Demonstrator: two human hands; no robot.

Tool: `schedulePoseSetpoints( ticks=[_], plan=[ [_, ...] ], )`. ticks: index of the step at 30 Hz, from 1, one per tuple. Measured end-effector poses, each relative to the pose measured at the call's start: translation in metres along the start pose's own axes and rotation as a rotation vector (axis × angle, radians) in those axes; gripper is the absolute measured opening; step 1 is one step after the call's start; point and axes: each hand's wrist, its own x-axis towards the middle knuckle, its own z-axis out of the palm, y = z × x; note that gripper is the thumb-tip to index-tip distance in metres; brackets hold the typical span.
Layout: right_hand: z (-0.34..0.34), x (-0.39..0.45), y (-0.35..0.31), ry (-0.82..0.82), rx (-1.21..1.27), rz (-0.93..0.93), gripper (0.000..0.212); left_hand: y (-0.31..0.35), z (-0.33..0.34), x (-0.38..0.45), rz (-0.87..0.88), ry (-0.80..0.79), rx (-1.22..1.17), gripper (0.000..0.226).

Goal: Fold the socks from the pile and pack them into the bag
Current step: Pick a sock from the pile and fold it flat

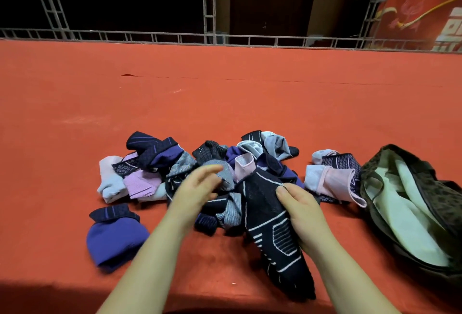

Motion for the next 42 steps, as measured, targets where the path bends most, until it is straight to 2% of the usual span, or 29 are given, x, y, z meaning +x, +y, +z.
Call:
schedulePoseSetpoints(
  ticks=[1,3,4,7,8,11,12,14,15,17,18,20,24,26,30,34,38,40,42],
  plan=[
    [0.005,0.000,0.001,-0.012,0.007,0.001,0.024,-0.004,0.006,-0.004,0.008,-0.100,0.033,0.046],
    [0.015,-0.002,0.002,-0.039,0.066,0.001,0.021,-0.011,0.019,-0.008,0.023,-0.169,0.086,0.051],
    [0.019,-0.002,0.002,-0.055,0.103,0.006,0.020,-0.014,0.022,-0.008,0.032,-0.149,0.110,0.045],
    [0.018,-0.003,0.004,-0.047,0.119,0.006,0.023,-0.013,0.021,-0.003,0.081,-0.039,0.109,0.009],
    [0.016,-0.003,0.005,-0.023,0.087,-0.009,0.026,-0.012,0.018,-0.002,0.094,-0.031,0.061,0.011],
    [0.008,-0.003,0.004,-0.035,-0.045,-0.045,0.024,-0.010,0.010,0.000,0.117,-0.065,-0.062,0.043],
    [0.007,-0.003,0.003,-0.067,-0.065,-0.052,0.022,-0.007,0.011,0.000,0.126,-0.094,-0.040,0.043],
    [0.006,-0.005,-0.003,-0.121,-0.012,-0.055,0.007,0.000,0.014,-0.001,0.152,-0.161,0.067,0.024],
    [0.003,-0.005,-0.007,-0.130,-0.001,-0.076,0.013,0.004,0.016,0.000,0.166,-0.191,0.116,0.019],
    [-0.006,-0.003,-0.017,-0.175,-0.060,-0.184,0.045,0.014,0.021,0.002,0.201,-0.232,0.180,0.015],
    [-0.010,-0.002,-0.025,-0.212,-0.112,-0.242,0.051,0.019,0.024,0.003,0.218,-0.250,0.210,0.014],
    [-0.012,0.000,-0.045,-0.297,-0.244,-0.312,0.045,0.031,0.032,0.005,0.250,-0.287,0.271,0.010],
    [-0.014,0.003,-0.069,-0.302,-0.435,-0.360,0.006,0.045,0.048,0.006,0.353,-0.334,0.402,0.012],
    [-0.015,0.002,-0.073,-0.317,-0.462,-0.361,0.012,0.050,0.049,0.006,0.415,-0.344,0.434,0.007],
    [-0.020,-0.003,-0.071,-0.414,-0.078,-0.284,0.012,0.059,0.038,0.006,0.459,-0.433,0.455,0.010],
    [-0.025,-0.003,-0.066,-0.485,0.237,-0.157,0.015,0.061,0.026,0.016,0.444,-0.582,0.627,0.015],
    [-0.032,0.002,-0.068,-0.468,0.338,-0.138,0.033,0.064,0.023,0.021,0.330,-0.679,0.613,0.009],
    [-0.034,0.003,-0.074,-0.464,0.243,-0.107,0.025,0.066,0.028,0.019,0.284,-0.682,0.551,0.009],
    [-0.035,-0.002,-0.085,-0.425,-0.089,-0.151,0.024,0.068,0.035,0.020,0.261,-0.608,0.504,0.011]
  ],
)
